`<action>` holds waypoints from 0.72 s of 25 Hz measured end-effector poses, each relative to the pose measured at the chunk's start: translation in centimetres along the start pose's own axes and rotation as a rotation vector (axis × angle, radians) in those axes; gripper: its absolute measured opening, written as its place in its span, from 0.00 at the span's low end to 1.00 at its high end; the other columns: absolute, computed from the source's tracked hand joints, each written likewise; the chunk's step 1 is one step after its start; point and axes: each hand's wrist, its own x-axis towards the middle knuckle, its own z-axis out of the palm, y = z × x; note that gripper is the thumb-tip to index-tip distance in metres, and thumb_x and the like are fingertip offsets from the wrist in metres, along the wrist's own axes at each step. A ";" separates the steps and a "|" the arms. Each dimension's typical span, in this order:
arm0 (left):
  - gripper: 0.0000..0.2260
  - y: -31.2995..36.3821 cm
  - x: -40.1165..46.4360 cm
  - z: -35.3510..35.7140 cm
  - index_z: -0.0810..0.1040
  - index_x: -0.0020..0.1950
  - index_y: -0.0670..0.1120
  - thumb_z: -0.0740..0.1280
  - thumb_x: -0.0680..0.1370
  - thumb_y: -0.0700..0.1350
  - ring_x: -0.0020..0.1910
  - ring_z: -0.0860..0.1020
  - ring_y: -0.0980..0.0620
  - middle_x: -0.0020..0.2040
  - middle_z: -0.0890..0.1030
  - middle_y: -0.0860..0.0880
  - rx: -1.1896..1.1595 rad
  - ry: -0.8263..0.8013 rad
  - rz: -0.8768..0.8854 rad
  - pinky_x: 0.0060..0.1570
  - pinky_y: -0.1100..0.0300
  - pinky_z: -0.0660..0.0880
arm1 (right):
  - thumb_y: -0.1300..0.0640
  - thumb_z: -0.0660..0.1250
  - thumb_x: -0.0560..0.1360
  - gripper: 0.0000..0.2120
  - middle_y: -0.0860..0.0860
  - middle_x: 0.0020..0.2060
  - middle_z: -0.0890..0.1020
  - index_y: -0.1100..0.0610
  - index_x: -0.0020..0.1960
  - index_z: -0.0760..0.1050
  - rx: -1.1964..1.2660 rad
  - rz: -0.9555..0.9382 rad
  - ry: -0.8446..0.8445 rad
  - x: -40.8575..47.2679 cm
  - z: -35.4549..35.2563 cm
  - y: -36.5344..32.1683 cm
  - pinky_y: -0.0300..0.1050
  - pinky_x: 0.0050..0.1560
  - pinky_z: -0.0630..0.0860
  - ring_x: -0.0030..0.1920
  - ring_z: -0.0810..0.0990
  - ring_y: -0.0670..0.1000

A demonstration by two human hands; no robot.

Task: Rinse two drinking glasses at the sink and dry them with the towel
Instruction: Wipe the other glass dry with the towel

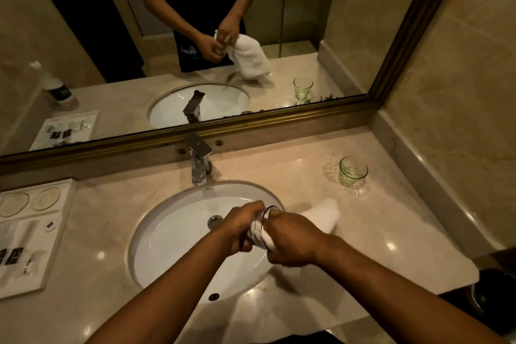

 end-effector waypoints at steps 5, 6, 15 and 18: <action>0.12 0.5 -0.2 0.1 0.83 0.44 0.47 0.67 0.78 0.54 0.37 0.81 0.45 0.40 0.83 0.44 -0.107 -0.076 0.243 0.31 0.57 0.76 | 0.58 0.76 0.65 0.18 0.47 0.46 0.78 0.53 0.54 0.77 0.569 0.300 0.117 0.3 0.0 1.3 0.40 0.43 0.74 0.47 0.78 0.49; 0.10 0.5 0.0 0.3 0.84 0.45 0.47 0.68 0.79 0.51 0.43 0.82 0.45 0.44 0.85 0.45 -0.097 -0.018 0.419 0.34 0.55 0.78 | 0.60 0.77 0.65 0.17 0.46 0.43 0.79 0.54 0.52 0.78 0.787 0.359 0.141 0.3 -0.6 1.6 0.41 0.44 0.76 0.45 0.79 0.48; 0.10 1.7 0.4 0.6 0.83 0.35 0.43 0.72 0.74 0.47 0.34 0.80 0.51 0.32 0.83 0.49 -0.036 0.338 0.867 0.38 0.55 0.76 | 0.60 0.81 0.64 0.16 0.49 0.42 0.86 0.56 0.50 0.81 1.062 0.159 0.134 0.5 -2.4 0.8 0.45 0.49 0.81 0.43 0.82 0.45; 0.11 2.0 0.2 0.4 0.79 0.32 0.44 0.72 0.74 0.45 0.29 0.72 0.47 0.27 0.76 0.46 -0.188 0.240 0.452 0.29 0.59 0.65 | 0.52 0.80 0.64 0.20 0.47 0.51 0.82 0.51 0.53 0.78 0.430 0.026 0.102 1.0 -2.2 1.0 0.43 0.50 0.79 0.49 0.80 0.47</action>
